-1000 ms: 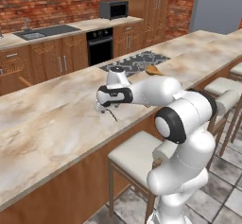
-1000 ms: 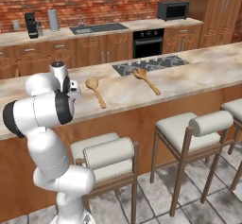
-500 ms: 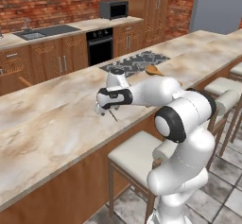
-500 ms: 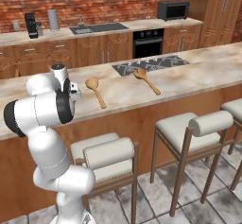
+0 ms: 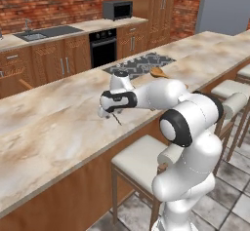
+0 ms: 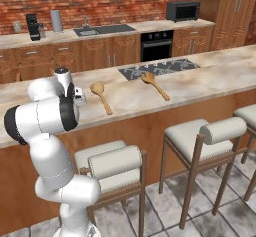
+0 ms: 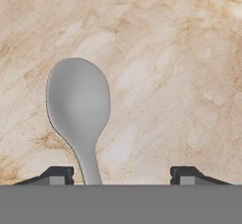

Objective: Pick up the metallic utensils from the counter and place them in the open drawer. Make sure not to pick up any wooden utensils.

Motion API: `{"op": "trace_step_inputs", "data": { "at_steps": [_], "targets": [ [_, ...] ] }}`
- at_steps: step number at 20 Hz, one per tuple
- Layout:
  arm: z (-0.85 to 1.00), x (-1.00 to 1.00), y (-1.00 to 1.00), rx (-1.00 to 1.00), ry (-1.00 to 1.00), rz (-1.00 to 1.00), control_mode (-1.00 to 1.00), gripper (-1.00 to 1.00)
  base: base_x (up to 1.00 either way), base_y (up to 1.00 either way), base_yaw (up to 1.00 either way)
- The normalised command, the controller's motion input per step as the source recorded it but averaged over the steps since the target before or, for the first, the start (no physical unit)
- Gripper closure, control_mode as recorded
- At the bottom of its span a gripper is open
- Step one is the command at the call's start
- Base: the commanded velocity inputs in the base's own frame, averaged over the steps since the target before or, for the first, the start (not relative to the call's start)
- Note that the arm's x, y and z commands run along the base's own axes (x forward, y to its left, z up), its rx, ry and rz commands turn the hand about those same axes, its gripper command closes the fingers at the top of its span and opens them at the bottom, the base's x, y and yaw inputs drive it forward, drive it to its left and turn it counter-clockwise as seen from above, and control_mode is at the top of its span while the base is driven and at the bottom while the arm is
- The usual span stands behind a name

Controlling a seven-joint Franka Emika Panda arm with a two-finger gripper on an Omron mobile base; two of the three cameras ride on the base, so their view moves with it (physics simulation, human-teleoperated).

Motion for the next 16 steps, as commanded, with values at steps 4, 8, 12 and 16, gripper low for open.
{"op": "trace_step_inputs", "data": {
  "at_steps": [4,8,12,16],
  "targets": [
    [0.00,-0.02,0.00,0.00,0.00,0.00,-1.00,1.00,0.00,0.00,0.00],
    [0.00,-0.03,0.00,0.00,0.00,0.00,-1.00,1.00,0.00,0.00,0.00],
    [0.00,-0.10,0.03,0.00,-0.01,0.00,-1.00,1.00,0.00,0.00,0.00],
    [0.36,-0.37,0.01,0.00,-0.10,0.00,-1.00,1.00,0.00,0.00,0.00]
  ]
}}
